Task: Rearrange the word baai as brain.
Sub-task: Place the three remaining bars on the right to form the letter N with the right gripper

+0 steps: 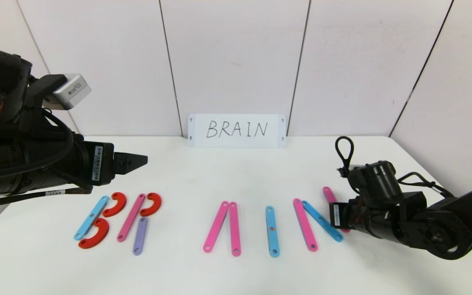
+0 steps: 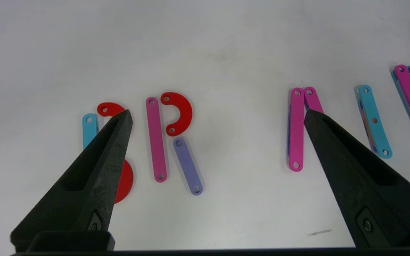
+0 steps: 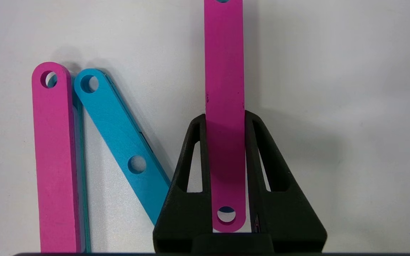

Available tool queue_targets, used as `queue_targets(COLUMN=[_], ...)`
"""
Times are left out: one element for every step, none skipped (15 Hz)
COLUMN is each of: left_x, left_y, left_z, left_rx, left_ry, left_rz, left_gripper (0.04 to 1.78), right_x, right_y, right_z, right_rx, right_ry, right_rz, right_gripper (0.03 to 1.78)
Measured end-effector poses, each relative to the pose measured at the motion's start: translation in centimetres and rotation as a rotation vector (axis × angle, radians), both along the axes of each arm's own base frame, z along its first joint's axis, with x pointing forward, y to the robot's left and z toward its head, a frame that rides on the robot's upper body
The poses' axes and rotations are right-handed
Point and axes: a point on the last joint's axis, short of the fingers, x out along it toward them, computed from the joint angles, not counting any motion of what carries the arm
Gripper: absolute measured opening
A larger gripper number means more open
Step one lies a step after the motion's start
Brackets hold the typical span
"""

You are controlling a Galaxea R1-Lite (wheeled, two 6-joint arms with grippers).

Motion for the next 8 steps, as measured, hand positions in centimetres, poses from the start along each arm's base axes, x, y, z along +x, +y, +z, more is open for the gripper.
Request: queue_targets(left_x=[-0.01,-0.02,-0.01,-0.01,-0.01,-0.01,0.00,-0.01], left_y=[0.01,0.01,0.01,0.01,0.02,0.02,0.00,0.00], left_z=[0.00,0.00,0.00,0.01,0.00,0.00,-0.01,-0.01], left_rx=[0.000,0.000,0.000,0.000,0.000,0.000,0.000,0.000], left_ry=[0.000,0.001,0.000,0.000,0.000,0.001,0.001,0.001], left_rz=[0.000,0.000,0.000,0.000,0.001,0.000,0.000,0.000], left_gripper=[1.69,1.69,1.69,1.69,1.69,1.69,1.69,1.69], right_x=[-0.02,-0.03,-0.07,-0.10,-0.13,-0.13,-0.18,-0.24], right_y=[-0.02,-0.06,-0.06,-0.07,-0.09,-0.09,-0.10,-0.12], right_z=[-0.04,-0.06,-0.10,-0.12,-0.14,-0.14,-0.17,-0.19], right_rx=[-0.001,-0.001,-0.002,-0.003,-0.004,-0.004,-0.005,-0.006], right_ry=[0.001,0.003,0.005,0.006,0.007,0.007,0.008,0.009], right_rz=[-0.001,-0.001,-0.001,-0.001,-0.002,-0.003,-0.002,-0.002], right_gripper=[0.30,0.33,0.37,0.44,0.52,0.64,0.79,0.97])
